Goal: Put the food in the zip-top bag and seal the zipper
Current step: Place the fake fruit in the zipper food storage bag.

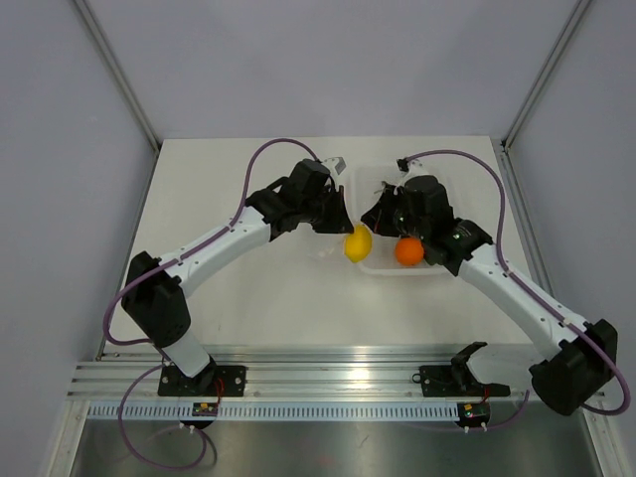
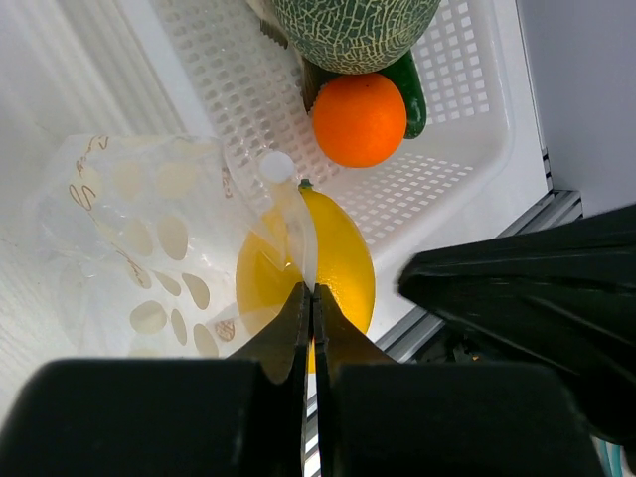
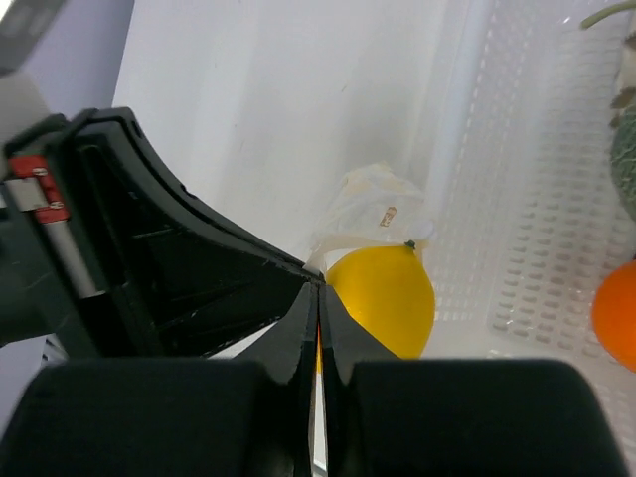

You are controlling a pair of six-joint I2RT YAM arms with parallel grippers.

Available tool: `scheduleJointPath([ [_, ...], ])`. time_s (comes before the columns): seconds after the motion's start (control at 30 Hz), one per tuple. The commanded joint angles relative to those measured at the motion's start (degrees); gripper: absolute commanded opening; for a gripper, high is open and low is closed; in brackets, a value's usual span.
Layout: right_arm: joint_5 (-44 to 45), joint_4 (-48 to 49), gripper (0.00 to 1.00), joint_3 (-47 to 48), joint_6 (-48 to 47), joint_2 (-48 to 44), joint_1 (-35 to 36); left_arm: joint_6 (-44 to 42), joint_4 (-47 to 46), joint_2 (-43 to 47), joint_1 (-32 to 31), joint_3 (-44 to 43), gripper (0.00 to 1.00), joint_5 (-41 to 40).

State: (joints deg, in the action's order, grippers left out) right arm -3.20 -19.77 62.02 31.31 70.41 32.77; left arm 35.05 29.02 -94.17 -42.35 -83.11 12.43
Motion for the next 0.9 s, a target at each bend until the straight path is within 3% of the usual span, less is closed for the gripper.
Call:
scheduleJointPath([
  [0.0, 7.32, -1.84, 0.05, 0.65, -0.37, -5.8, -0.69, 0.64, -3.26, 0.04, -0.19, -2.49, 0.0, 2.25],
  [0.37, 4.79, -4.84, 0.02, -8.49, 2.44, -9.94, -2.19, 0.46, -3.09, 0.13, 0.16, -3.2, 0.0, 2.52],
  [0.73, 3.38, -3.09, 0.02, -10.52, 3.58, -9.42, -2.1, 0.46, -3.0, 0.22, 0.34, -3.11, 0.0, 2.87],
  [0.87, -1.36, -0.01, 0.01, -10.07, 4.02, -6.87, -2.1, 0.72, -3.26, 0.21, 0.34, -3.02, 0.0, 3.22],
])
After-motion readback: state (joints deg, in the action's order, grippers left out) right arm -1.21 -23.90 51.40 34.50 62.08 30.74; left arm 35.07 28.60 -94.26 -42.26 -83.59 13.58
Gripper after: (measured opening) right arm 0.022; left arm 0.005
